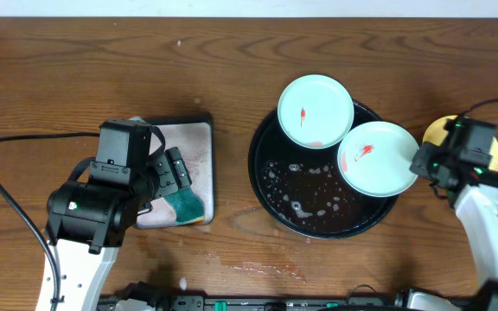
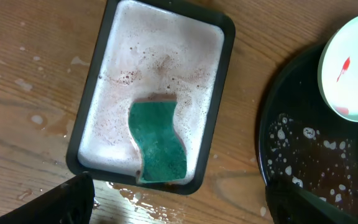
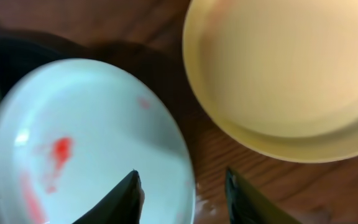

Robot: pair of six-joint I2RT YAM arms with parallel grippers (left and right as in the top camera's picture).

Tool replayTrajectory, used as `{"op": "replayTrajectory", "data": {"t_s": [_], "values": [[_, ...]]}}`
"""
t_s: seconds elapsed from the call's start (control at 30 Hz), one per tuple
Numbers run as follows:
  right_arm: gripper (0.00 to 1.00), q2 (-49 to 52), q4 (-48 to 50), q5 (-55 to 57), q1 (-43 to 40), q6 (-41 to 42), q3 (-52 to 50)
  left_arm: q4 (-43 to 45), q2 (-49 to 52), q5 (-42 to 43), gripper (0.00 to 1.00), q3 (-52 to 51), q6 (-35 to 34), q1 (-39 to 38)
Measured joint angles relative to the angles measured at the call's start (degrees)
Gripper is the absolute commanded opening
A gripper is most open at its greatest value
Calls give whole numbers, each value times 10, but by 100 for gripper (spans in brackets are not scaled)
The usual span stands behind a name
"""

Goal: Clean dirty plates on tray and stack at the side
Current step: 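Carry the yellow plate right and set it on the table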

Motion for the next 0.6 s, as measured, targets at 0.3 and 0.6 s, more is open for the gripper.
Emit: {"op": "replayTrajectory", "data": {"t_s": [0.3,0.6], "values": [[1,91,21,14,4,-10,-1,0,0,0,88,0,0,0],[1,-12,-89,-10,4,-11,-2,0,0,0,89,0,0,0]]}}
